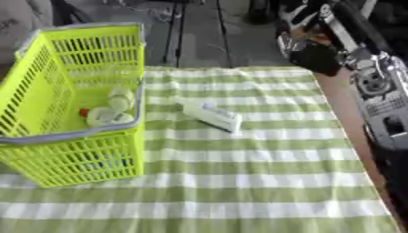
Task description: Pick up objects on the table and place them in the box.
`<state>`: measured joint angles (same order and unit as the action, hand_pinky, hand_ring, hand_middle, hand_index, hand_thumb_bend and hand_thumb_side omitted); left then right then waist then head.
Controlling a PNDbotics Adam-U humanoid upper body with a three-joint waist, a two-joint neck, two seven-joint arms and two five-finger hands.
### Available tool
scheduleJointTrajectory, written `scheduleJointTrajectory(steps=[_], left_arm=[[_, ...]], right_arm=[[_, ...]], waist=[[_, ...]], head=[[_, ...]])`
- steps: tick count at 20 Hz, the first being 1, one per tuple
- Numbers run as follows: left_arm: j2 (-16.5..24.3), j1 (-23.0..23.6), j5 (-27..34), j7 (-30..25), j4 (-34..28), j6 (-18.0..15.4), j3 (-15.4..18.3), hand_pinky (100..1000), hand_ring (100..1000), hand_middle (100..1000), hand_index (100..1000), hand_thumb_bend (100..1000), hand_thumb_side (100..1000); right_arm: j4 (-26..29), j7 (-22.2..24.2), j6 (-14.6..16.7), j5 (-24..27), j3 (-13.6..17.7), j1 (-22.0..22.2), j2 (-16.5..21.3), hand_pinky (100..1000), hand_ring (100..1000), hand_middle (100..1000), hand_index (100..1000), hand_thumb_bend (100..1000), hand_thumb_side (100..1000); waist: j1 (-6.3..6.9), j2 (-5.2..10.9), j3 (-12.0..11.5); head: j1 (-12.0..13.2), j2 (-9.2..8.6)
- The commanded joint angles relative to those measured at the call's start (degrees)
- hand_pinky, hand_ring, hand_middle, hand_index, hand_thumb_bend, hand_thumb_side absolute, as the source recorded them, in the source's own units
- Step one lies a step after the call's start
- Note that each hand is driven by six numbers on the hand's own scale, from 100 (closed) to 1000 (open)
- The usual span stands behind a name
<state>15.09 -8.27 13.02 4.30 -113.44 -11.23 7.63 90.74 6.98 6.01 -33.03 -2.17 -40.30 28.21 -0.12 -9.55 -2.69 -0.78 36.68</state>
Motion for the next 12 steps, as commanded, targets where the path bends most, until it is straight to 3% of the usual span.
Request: scheduleJointTrajectory(steps=[1, 12], left_arm=[[0.66, -0.32, -0.18, 0.09, -1.15, -0.16, 0.59, 724, 977, 867, 797, 262, 873], [0.7, -0.39, -0.12, 0.05, -1.15, -0.05, 0.54, 724, 978, 867, 796, 263, 872]], right_arm=[[0.93, -0.2, -0.11, -0.01, 0.54, -0.84, 1.14, 586, 676, 721, 851, 176, 555], [0.97, -0.04, -0.18, -0.17, 0.49, -0.79, 0.83, 587, 677, 722, 851, 177, 555]], waist=[[0.0, 1.08, -0.07], [-0.11, 1.35, -0.09]], head=[[-0.21, 0.56], [-0.49, 0.65]])
